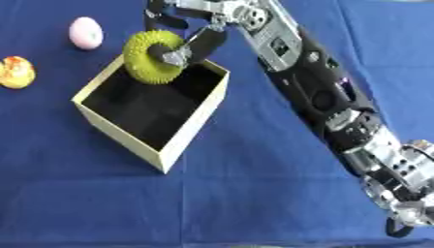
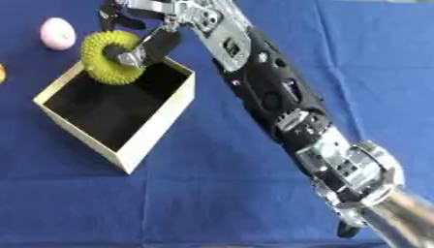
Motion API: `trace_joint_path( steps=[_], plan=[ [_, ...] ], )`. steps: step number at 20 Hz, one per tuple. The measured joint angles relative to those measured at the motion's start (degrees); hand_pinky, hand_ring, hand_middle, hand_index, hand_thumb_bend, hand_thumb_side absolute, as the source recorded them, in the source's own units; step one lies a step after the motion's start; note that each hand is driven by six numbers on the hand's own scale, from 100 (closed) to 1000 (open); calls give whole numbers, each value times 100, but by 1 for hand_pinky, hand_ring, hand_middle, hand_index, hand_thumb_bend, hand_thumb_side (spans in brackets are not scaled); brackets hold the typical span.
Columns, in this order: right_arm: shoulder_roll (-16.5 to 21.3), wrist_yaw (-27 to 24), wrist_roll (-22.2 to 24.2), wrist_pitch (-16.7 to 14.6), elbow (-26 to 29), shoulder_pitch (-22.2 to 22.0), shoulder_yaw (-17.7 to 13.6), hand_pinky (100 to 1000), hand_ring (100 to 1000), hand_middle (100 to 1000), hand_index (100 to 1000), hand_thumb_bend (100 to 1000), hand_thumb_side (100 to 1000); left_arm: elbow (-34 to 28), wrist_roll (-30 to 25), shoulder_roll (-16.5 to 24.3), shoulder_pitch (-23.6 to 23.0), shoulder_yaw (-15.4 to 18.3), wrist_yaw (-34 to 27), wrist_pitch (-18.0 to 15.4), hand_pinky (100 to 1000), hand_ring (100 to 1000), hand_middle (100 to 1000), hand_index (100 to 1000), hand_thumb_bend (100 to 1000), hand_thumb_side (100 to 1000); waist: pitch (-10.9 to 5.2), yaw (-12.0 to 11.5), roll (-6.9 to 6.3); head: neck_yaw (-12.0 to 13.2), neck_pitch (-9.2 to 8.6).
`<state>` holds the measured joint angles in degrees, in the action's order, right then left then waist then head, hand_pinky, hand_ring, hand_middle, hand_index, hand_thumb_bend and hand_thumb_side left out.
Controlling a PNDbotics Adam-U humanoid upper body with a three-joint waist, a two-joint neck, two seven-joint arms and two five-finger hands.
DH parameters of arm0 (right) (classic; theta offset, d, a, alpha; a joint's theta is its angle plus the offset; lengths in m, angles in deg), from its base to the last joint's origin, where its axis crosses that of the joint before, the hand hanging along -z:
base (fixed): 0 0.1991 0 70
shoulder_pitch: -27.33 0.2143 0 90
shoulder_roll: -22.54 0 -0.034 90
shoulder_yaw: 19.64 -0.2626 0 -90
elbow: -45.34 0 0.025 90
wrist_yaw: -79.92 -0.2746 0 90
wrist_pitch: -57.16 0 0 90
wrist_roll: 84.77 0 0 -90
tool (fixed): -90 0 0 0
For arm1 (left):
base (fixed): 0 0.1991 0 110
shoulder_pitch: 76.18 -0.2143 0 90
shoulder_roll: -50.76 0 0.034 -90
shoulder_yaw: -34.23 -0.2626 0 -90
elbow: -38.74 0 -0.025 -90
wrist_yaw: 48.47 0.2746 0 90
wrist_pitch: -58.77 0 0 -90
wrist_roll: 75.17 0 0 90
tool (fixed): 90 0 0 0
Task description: Pick up objects on the table and place them in the box.
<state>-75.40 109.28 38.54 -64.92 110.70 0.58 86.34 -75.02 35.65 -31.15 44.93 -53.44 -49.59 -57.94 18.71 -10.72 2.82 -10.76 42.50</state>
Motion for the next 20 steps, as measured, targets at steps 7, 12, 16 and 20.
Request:
trace_joint_path(
  steps=[7,12,16,20],
  plan=[
    [-40,625,-88,-196,7,-132,36,894,903,555,858,100,205,-1,-23,0,-47,2,-2,46,767,762,702,809,100,472,3,15,3,49,0],
    [-48,733,-143,-251,42,-184,-11,898,904,524,849,100,166,-1,-35,0,-84,4,-11,88,767,763,702,809,100,474,3,53,0,76,1],
    [10,614,-161,-269,199,-177,-230,895,899,476,842,100,100,-1,-32,0,-85,18,-12,90,767,764,703,810,100,465,3,104,-20,114,4],
    [298,309,-186,-294,663,-118,-573,890,891,468,822,100,100,-2,36,5,-132,70,1,125,765,764,704,808,100,475,-2,161,-32,191,20]
  ],
)
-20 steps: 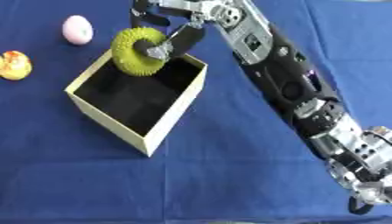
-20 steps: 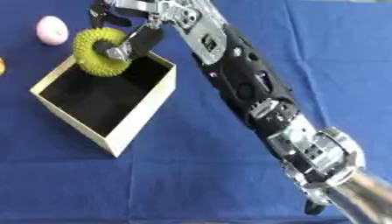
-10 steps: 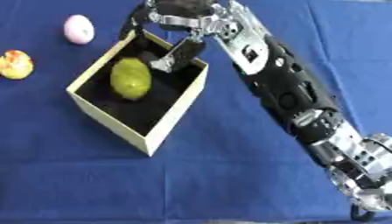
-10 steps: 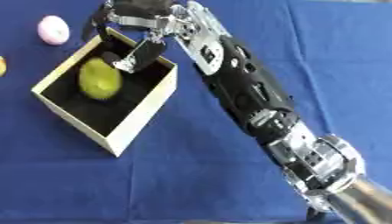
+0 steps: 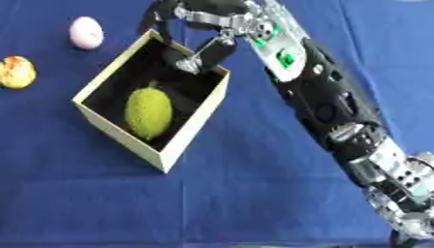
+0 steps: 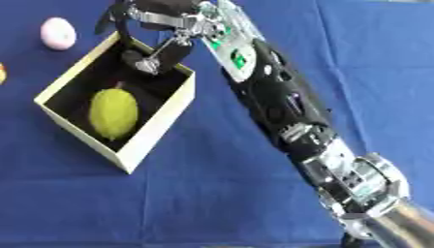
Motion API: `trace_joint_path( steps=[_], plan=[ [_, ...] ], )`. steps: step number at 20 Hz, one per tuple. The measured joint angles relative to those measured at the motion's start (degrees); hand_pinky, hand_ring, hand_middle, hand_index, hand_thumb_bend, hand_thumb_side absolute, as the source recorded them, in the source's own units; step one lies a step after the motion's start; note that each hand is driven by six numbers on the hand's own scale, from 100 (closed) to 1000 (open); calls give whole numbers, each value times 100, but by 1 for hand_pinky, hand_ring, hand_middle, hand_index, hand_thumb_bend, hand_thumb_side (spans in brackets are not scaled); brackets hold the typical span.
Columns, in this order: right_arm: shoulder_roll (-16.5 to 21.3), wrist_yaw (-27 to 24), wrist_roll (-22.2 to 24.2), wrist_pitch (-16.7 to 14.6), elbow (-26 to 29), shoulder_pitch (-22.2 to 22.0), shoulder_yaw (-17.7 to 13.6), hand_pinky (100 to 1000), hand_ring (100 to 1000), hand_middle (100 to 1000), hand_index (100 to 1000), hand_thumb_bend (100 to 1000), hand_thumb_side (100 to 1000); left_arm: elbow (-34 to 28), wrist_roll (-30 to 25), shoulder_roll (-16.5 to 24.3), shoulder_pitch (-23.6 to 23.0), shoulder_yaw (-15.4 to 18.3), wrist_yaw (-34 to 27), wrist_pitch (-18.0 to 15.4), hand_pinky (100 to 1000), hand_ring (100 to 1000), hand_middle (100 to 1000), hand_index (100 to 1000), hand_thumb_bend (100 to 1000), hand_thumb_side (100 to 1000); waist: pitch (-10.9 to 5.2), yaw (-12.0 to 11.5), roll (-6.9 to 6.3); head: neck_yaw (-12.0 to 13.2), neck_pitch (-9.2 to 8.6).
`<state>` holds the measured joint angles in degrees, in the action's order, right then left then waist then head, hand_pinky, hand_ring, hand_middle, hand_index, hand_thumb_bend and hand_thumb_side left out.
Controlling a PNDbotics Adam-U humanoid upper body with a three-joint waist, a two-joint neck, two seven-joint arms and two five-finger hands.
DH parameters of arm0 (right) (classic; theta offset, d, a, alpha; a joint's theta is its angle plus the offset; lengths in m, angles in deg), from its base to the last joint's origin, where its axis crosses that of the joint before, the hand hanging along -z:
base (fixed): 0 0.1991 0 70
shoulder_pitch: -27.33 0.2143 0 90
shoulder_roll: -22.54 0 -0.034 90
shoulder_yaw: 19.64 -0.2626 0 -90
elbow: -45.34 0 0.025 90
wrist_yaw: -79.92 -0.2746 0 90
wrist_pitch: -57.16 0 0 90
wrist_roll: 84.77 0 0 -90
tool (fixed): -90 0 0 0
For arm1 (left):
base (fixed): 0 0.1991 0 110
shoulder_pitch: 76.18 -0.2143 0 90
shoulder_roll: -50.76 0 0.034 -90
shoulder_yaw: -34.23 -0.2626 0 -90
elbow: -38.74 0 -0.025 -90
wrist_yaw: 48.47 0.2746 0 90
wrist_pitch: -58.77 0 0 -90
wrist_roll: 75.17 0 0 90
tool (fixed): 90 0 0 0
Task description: Pick up objects on the table and place them in the box.
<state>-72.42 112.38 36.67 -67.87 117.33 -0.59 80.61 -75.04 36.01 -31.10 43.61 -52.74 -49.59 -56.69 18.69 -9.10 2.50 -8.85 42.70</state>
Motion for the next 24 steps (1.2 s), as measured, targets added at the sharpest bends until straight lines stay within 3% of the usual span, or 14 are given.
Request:
trace_joint_path(
  steps=[5,7,12,17,20,24],
  plan=[
    [557,-418,-167,126,698,12,-431,889,890,484,820,100,100,-1,127,37,-146,85,47,177,763,765,705,806,100,506,-38,212,-37,242,11],
    [812,-588,-293,235,973,-132,-532,887,886,488,808,100,248,-1,137,82,-205,114,70,300,762,765,706,804,100,533,-56,298,-39,333,12],
    [1502,-1035,-716,492,1692,-763,-677,877,869,485,793,100,271,311,48,249,-155,213,229,715,761,767,708,806,100,574,-58,440,-82,549,9],
    [2211,-1483,-1166,807,2430,-1475,-974,880,877,506,798,100,518,943,-238,547,100,250,587,1164,790,807,748,839,100,565,20,567,-111,763,-65],
    [2642,-1753,-1436,1015,2871,-1899,-1193,880,873,503,793,100,530,1365,-486,891,318,99,847,1433,821,834,778,876,100,570,73,612,-151,878,-114],
    [3135,-2097,-1776,1307,3411,-2439,-1430,879,865,496,784,100,530,1912,-813,1405,602,-363,1185,1746,858,862,812,918,133,573,116,659,-212,1000,-140]
  ],
)
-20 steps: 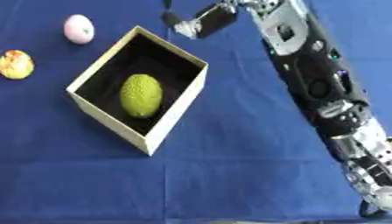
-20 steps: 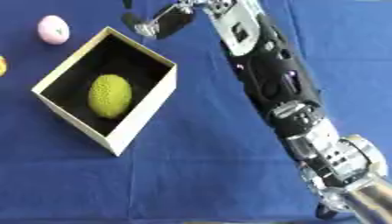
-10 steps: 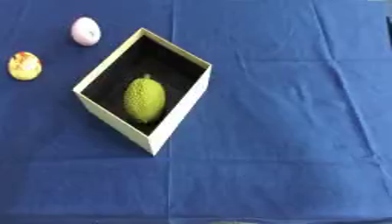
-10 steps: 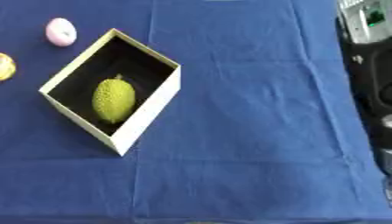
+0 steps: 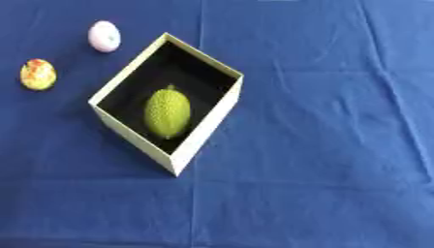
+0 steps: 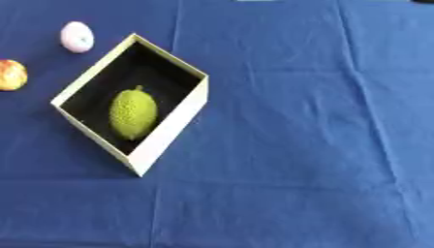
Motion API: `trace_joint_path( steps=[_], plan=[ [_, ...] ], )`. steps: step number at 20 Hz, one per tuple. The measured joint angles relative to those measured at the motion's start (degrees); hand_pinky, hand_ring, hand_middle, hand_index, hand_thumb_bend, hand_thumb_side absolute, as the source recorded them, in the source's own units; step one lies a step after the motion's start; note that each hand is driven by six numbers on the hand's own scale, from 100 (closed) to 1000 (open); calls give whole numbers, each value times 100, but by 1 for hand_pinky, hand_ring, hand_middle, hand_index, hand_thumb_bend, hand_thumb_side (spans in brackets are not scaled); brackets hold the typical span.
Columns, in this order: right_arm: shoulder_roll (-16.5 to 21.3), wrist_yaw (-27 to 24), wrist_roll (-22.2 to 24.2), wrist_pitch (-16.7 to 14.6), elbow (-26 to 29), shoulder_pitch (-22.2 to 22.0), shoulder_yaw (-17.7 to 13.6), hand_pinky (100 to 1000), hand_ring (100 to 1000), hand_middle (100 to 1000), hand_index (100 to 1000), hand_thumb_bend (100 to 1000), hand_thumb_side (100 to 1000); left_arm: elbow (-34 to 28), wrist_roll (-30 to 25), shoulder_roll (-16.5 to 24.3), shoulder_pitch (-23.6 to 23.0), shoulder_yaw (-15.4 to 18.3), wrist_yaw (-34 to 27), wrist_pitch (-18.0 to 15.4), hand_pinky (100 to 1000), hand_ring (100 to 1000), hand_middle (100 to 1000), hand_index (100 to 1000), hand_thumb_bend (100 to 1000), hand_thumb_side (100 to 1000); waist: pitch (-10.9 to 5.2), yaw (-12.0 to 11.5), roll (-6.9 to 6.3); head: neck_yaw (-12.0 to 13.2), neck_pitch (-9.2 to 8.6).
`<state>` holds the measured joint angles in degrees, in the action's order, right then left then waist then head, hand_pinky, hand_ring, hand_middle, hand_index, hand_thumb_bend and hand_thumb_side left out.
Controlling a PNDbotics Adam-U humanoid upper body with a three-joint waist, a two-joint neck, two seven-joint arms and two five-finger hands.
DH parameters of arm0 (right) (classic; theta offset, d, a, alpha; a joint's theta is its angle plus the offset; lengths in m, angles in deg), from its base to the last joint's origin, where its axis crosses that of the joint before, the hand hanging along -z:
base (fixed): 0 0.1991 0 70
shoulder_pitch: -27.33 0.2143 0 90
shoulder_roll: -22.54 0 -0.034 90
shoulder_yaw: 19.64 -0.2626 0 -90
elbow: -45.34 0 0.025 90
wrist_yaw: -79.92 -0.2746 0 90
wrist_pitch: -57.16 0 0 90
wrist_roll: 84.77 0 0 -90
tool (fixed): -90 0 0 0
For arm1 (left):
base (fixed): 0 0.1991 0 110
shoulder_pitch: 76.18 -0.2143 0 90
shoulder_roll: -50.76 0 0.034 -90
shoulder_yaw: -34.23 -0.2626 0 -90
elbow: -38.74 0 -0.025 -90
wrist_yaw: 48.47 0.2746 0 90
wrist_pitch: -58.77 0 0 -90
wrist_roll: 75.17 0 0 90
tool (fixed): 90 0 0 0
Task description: Pick up objects on the table and place them in the box.
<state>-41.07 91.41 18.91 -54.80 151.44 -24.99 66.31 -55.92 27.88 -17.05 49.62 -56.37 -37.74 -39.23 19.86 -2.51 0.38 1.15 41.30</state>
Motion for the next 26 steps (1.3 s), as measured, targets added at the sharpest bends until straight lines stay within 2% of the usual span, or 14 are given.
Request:
trace_joint_path(
  steps=[3,4,6,10,14,18,22,23,26],
  plan=[
    [166,-251,-256,159,339,-408,-172,879,864,492,779,100,531,408,-249,400,123,-406,262,117,874,876,824,925,209,554,33,83,-7,135,-8],
    [175,-339,-338,190,427,-539,-221,880,864,491,776,100,531,544,-331,513,163,-540,341,131,882,880,824,925,274,543,40,105,-4,182,-17],
    [183,-497,-503,237,575,-798,-312,881,864,488,773,100,530,809,-494,677,268,-807,504,126,893,885,821,924,334,530,48,134,0,254,-54],
    [183,-823,-825,240,718,-1316,-480,882,862,484,769,100,529,1330,-818,767,521,-1334,828,78,900,892,830,932,387,538,58,126,3,320,-88],
    [184,-1148,-1149,69,735,-1840,-666,882,860,484,768,100,537,1858,-1144,744,789,-1791,1155,12,901,894,836,936,408,508,58,62,-2,319,-104],
    [225,-1471,-1470,-194,736,-2283,-826,882,858,482,768,100,527,2377,-1466,583,1000,-1931,1475,-221,907,900,845,941,408,449,42,15,5,290,-104],
    [293,-1802,-1786,-329,738,-2421,-878,882,858,482,768,100,527,2915,-1797,443,1175,-1913,1809,-529,907,900,845,941,408,449,30,4,9,260,-103],
    [320,-1896,-1831,-343,738,-2440,-890,883,855,474,762,100,526,3088,-1952,392,1248,-1860,1964,-645,932,923,856,947,412,405,28,-3,10,258,-103],
    [347,-2182,-1823,-318,743,-2529,-940,883,854,471,761,100,526,3635,-2477,301,1427,-1609,2490,-1023,936,928,859,948,426,422,26,-38,-3,229,-101]
  ],
)
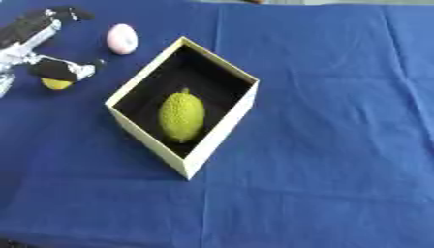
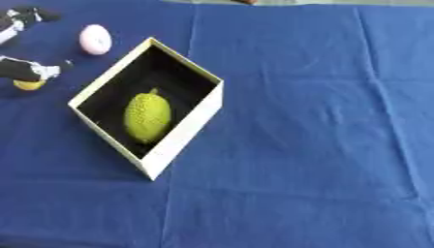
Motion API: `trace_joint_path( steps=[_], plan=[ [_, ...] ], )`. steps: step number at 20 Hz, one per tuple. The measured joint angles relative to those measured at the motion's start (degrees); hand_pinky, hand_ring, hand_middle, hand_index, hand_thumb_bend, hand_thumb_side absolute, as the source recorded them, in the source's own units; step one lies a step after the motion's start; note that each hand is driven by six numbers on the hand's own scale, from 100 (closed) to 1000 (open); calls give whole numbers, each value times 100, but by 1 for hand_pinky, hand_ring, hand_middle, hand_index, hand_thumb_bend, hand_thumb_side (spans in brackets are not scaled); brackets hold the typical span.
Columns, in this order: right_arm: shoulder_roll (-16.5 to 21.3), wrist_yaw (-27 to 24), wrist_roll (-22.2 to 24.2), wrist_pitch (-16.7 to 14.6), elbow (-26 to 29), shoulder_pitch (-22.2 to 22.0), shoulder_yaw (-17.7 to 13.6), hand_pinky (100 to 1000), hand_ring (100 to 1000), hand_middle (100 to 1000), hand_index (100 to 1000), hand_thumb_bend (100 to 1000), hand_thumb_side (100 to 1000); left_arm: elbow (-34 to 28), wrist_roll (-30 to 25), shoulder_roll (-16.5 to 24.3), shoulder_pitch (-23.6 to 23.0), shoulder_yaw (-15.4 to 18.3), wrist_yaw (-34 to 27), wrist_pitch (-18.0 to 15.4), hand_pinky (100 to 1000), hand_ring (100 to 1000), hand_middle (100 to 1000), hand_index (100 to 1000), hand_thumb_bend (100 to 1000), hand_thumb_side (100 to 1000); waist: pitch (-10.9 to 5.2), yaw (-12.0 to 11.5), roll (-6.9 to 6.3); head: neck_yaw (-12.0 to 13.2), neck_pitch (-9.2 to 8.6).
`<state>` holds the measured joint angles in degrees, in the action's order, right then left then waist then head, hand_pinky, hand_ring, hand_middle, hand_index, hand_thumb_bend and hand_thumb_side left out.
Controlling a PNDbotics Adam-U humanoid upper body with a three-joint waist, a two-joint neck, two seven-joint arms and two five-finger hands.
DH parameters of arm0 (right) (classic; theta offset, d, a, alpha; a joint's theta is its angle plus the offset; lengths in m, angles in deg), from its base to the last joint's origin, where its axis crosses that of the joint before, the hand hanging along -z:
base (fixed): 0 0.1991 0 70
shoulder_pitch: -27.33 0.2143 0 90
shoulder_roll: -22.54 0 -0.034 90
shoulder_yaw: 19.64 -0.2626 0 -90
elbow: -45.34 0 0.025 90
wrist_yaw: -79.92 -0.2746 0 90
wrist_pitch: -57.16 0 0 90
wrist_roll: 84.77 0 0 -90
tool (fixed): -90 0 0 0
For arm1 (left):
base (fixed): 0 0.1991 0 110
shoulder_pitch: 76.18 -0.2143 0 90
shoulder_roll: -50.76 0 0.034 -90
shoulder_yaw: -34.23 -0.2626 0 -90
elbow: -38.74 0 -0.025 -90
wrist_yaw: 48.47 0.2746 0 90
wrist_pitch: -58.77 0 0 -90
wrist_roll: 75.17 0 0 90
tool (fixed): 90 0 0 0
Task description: Pick up objects on the table and place them in the box.
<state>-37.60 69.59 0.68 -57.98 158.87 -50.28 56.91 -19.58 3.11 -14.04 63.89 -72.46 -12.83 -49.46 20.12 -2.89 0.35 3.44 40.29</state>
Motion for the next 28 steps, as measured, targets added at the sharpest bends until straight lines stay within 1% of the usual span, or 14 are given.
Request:
trace_joint_path(
  steps=[3,4,5,6,7,10,11,12,13,17,20,21,28],
  plan=[
    [0,-197,112,81,4,-40,-69,884,853,468,759,100,526,426,-358,-1,106,237,358,-301,936,931,861,952,406,359,-3,-19,-11,-22,1],
    [0,-248,153,103,4,-48,-83,884,853,467,757,100,526,527,-457,-1,134,315,458,-391,937,933,863,955,397,314,-4,-29,-11,-27,2],
    [0,-287,187,127,5,-62,-98,884,853,467,756,100,526,605,-551,0,147,389,557,-480,938,933,864,958,397,293,-5,-33,-10,-39,2],
    [0,-311,220,145,6,-71,-103,884,852,466,755,100,490,669,-641,0,148,456,646,-568,937,933,861,957,397,293,-5,-33,-10,-51,3],
    [0,-331,253,159,6,-82,-107,884,852,465,754,100,526,721,-730,2,148,520,731,-646,937,933,864,961,422,313,-5,-37,-11,-65,3],
    [0,-362,322,206,8,-86,-134,885,852,464,753,100,526,806,-987,25,139,687,993,-858,936,932,864,962,449,404,-5,-56,-16,-97,5],
    [-1,-367,340,221,8,-91,-136,885,852,463,752,100,526,806,-1072,46,126,747,1074,-928,936,932,864,962,454,423,-5,-61,-20,-114,7],
    [-1,-368,357,237,9,-103,-137,885,852,463,752,100,526,804,-1154,66,108,813,1158,-999,936,932,864,962,454,423,-5,-66,-25,-125,9],
    [-4,-368,371,251,10,-121,-137,886,852,462,750,100,526,802,-1244,80,86,883,1251,-1066,936,933,864,963,465,466,-6,-71,-29,-140,19],
    [-25,-368,418,310,14,-138,-139,886,852,462,750,100,526,738,-1583,82,80,1158,1553,-1290,936,933,864,963,465,466,-8,-103,-34,-168,52],
    [-29,-368,432,326,18,-140,-146,886,852,462,750,100,526,675,-1832,82,81,1290,1636,-1354,936,933,864,963,465,466,-14,-103,-39,-170,54],
    [-29,-368,434,328,18,-142,-152,887,850,452,743,100,525,649,-1906,82,82,1319,1635,-1343,923,924,850,960,473,502,-17,-103,-39,-171,54],
    [-168,-342,587,522,19,-270,-152,889,850,445,737,100,517,511,-2322,-65,100,1501,1550,-972,912,917,848,968,475,502,-20,-69,-37,-160,51]
  ],
)
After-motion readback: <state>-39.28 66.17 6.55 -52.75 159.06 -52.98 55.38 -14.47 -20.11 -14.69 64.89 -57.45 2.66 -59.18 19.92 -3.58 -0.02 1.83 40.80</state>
